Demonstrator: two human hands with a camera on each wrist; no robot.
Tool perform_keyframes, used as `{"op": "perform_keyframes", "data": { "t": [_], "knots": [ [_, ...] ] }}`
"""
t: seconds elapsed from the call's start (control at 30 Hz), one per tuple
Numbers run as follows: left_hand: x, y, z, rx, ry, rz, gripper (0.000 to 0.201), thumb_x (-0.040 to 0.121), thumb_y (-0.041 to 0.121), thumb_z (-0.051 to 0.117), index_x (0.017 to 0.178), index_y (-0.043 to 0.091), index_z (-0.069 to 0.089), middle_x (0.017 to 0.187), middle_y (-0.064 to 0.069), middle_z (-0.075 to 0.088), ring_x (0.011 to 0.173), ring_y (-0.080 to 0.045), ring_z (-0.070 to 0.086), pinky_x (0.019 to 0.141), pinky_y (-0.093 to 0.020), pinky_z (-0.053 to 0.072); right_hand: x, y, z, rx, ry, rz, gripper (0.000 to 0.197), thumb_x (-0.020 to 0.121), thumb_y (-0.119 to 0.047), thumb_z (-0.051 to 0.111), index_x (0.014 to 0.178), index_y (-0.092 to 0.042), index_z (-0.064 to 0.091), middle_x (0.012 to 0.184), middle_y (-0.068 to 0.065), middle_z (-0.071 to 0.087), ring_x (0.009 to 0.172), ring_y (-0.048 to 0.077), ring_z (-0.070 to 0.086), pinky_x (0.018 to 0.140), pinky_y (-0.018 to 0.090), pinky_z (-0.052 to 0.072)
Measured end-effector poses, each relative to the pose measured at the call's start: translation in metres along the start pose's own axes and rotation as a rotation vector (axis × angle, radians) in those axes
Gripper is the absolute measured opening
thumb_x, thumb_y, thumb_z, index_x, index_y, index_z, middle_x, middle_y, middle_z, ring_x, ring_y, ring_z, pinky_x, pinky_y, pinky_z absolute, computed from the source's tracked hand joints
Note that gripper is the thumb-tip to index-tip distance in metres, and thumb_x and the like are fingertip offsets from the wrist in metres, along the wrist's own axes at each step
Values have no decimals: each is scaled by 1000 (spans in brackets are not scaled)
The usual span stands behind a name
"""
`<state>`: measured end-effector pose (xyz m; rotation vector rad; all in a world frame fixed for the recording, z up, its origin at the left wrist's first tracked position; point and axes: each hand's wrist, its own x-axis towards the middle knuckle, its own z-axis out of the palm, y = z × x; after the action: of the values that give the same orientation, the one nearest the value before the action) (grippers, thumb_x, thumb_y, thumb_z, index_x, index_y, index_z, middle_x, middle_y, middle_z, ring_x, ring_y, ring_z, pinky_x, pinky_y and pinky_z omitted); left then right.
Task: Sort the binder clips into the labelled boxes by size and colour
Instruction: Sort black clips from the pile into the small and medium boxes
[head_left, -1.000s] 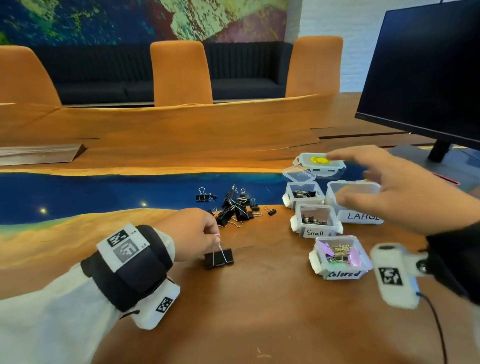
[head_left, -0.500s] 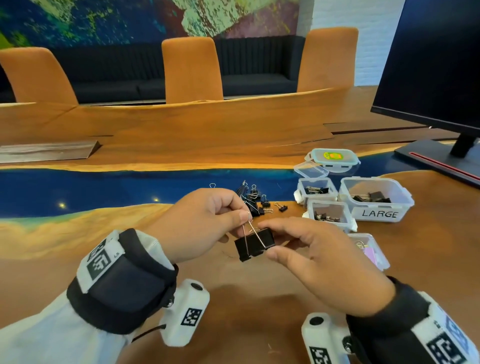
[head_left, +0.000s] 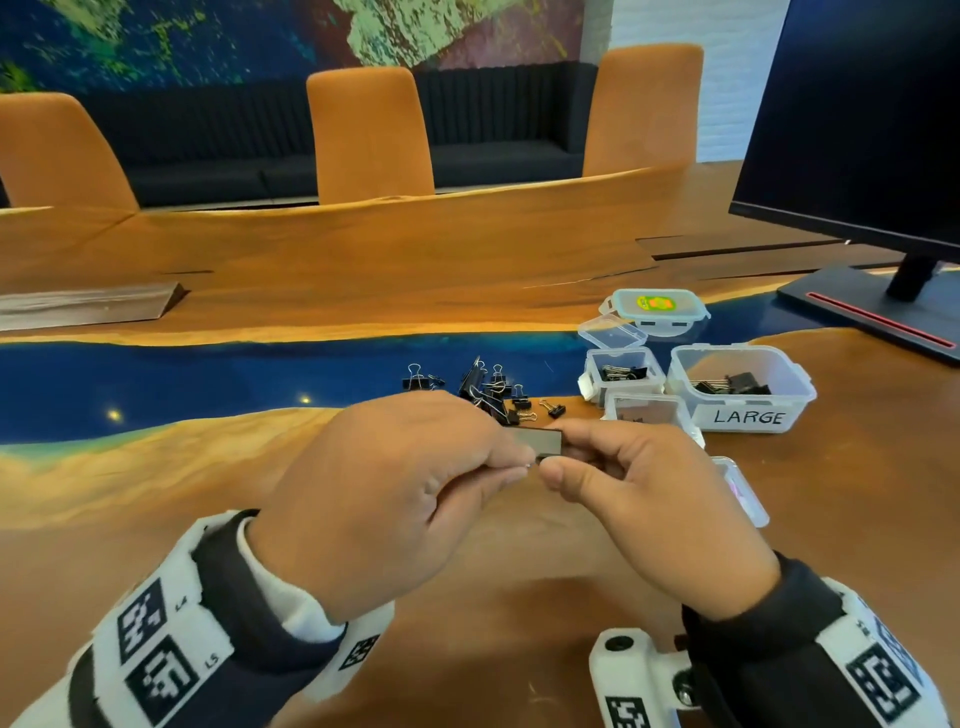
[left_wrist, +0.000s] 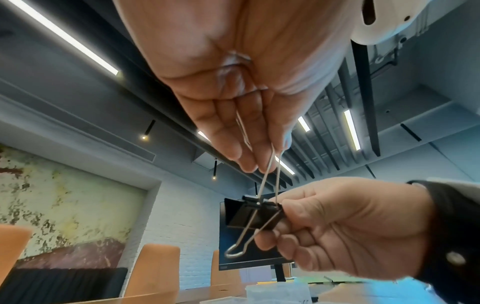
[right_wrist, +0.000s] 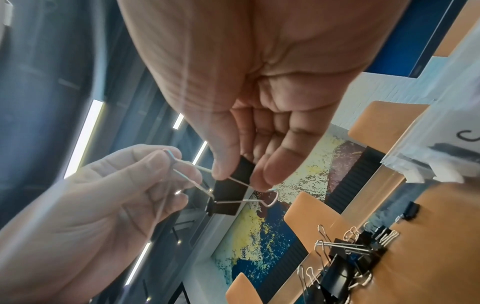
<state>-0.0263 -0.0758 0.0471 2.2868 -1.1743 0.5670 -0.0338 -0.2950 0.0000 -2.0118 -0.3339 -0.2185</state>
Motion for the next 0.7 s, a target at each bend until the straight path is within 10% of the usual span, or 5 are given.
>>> {"op": "perform_keyframes", "data": {
  "t": [0.07,0.23,0.43,0.7],
  "knots": [
    [-5,-1,5,11,-18,46,13,98,24,64,99,19,76,99,8,74,95,-14,71,75,-36,57,-1,3,-1,9,26,0,16,88,-21,73,95,-7,73,81,12,68,78,28,63,75,36,51],
    [-7,-6,12,-81,24,0,20,94,30,68,108,19,75,116,11,71,112,-3,65,90,-28,55,0,-6,-7,109,40,18,27,88,-15,72,90,-42,69,79,-15,73,75,3,68,73,10,50],
    [-2,-9,23,-600,0,-390,91,78,71,66,153,35,30,149,21,47,142,-2,39,114,-35,38,2,-8,-4,277,37,46,26,85,-10,73,100,-31,72,87,-10,76,83,9,73,76,17,56],
    [4,-10,33,-745,-162,-598,93,84,39,78,155,43,18,119,9,73,115,-11,66,103,-36,51,-1,-11,-7,264,8,-17,38,81,-3,75,115,-19,73,102,-8,77,97,7,71,86,19,55]
  ]
}}
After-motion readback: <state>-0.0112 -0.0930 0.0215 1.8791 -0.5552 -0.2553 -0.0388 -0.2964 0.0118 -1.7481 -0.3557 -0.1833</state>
